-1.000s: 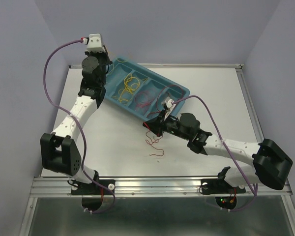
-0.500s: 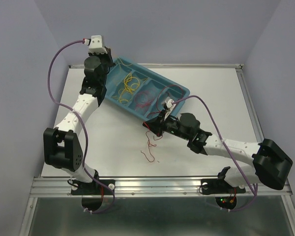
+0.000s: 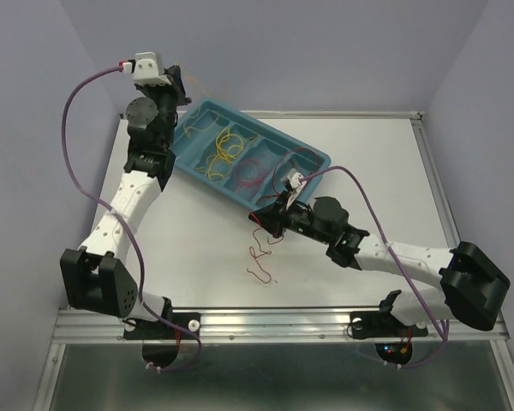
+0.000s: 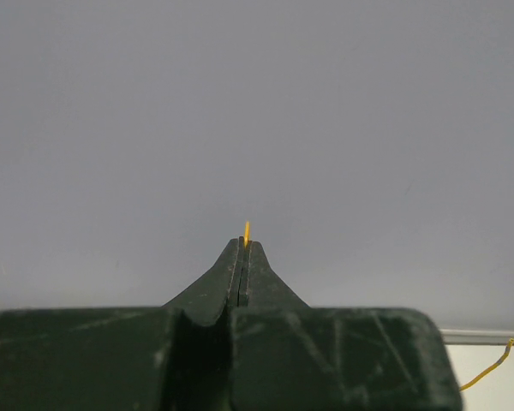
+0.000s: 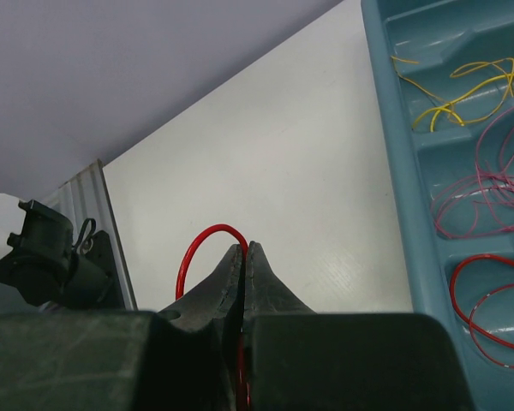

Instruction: Untangle the cables

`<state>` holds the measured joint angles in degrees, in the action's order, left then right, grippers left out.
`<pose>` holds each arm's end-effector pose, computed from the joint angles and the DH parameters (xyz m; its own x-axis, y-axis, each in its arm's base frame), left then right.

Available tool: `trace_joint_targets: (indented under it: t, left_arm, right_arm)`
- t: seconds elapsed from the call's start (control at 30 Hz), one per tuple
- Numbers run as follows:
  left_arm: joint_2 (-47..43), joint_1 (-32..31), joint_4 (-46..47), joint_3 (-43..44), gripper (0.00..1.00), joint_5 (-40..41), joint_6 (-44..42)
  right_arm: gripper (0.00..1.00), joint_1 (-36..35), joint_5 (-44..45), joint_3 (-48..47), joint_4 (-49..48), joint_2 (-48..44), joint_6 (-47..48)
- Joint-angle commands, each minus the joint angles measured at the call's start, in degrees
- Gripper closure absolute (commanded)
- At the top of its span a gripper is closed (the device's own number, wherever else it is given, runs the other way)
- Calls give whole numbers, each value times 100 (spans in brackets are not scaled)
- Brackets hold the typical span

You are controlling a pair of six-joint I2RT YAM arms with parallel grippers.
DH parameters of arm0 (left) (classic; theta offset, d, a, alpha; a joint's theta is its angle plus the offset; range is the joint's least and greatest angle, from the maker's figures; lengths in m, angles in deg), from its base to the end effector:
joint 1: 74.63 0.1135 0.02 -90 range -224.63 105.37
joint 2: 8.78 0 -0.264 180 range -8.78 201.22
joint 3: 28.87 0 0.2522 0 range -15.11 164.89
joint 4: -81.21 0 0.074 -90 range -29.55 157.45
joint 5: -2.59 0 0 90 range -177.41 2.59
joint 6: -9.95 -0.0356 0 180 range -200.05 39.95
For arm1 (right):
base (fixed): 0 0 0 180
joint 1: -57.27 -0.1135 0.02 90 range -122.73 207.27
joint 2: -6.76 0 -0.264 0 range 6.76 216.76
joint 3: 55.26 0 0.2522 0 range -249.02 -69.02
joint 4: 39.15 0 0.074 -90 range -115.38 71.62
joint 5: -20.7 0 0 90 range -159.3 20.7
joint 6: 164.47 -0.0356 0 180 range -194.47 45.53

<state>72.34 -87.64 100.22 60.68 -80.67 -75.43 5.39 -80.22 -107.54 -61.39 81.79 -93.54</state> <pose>0.3184 -0.0693 0.4617 0.4377 -0.1832 -0.8803 0.1578 0.9795 -0.1254 0.1758 0.2349 0.2700 -0.2958 0.1427 -0.9445 -0.8388 0.4343 0.3283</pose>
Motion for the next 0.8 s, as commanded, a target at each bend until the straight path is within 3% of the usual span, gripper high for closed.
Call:
trace_joint_targets:
  t: [0.0, 0.23, 0.57, 0.67, 0.77]
  left_arm:
    - [-71, 1, 256, -239, 100, -103, 170]
    - [465, 1, 238, -214, 100, 37, 205]
    - [1239, -8, 28, -355, 100, -384, 417]
    - [1800, -8, -743, 171, 100, -174, 355]
    - [2670, -52, -2307, 1278, 100, 55, 329]
  right_arm:
    - [99, -59, 63, 64, -214, -120, 17]
    - [99, -59, 63, 64, -214, -111, 17]
    - [99, -51, 99, 82, -205, -163, 26]
    - [99, -59, 116, 82, -205, -172, 17]
    - [99, -59, 116, 82, -205, -181, 17]
